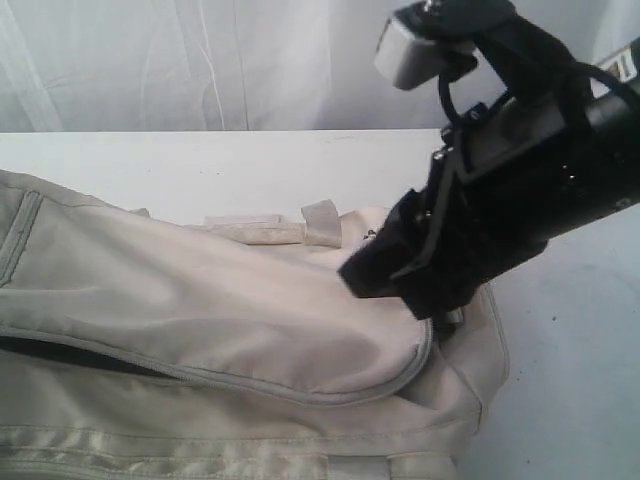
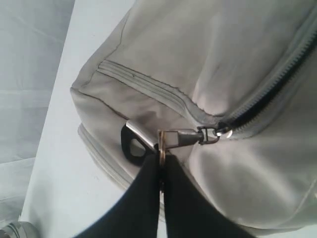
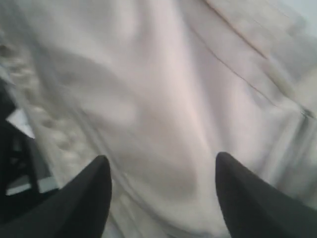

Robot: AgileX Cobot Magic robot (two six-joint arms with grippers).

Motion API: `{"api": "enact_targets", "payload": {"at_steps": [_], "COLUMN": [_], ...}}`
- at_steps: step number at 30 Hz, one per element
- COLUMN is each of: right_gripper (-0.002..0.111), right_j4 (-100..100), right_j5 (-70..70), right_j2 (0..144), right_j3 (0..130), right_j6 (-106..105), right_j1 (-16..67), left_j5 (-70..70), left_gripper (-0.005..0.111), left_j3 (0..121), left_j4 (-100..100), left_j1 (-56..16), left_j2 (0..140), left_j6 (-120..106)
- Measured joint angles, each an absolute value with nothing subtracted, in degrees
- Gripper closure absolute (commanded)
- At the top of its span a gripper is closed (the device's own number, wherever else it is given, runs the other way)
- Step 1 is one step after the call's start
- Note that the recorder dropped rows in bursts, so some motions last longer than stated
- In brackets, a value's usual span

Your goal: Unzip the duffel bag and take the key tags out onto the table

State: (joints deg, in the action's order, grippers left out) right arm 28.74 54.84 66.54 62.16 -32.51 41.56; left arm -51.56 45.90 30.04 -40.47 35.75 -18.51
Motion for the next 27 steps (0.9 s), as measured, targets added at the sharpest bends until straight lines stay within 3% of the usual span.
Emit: {"api": "enact_targets", "payload": {"at_steps": [5, 12, 19, 23, 27], "right_gripper": [0.051, 0.062, 0.062, 0.062, 0.055], "right_j4": [49.4, 55.1, 55.4, 55.4, 55.6], "right_j5": [49.7, 43.6, 35.6, 31.0, 30.4], "right_j2": [67.4, 74.7, 83.5, 87.0, 90.0], "right_j3": [62.3, 62.6, 62.6, 62.6, 62.6], "right_j6": [-53.1, -64.1, -68.2, -68.4, -68.7], "right_j1": [44.8, 56.3, 66.4, 67.9, 69.1], "left_j5": [-51.6, -51.2, -51.1, -51.1, -51.1], "left_gripper": [0.107, 0.107, 0.107, 0.107, 0.107], "left_j3": [45.9, 45.9, 45.9, 45.9, 45.9], "left_j4": [29.8, 29.1, 29.1, 29.1, 29.1], "left_j1": [-40.5, -40.5, -40.5, -40.5, -40.5], "left_j2": [35.8, 35.8, 35.8, 35.8, 35.8], "left_j6": [-19.2, -20.4, -20.6, -20.6, -20.6]}}
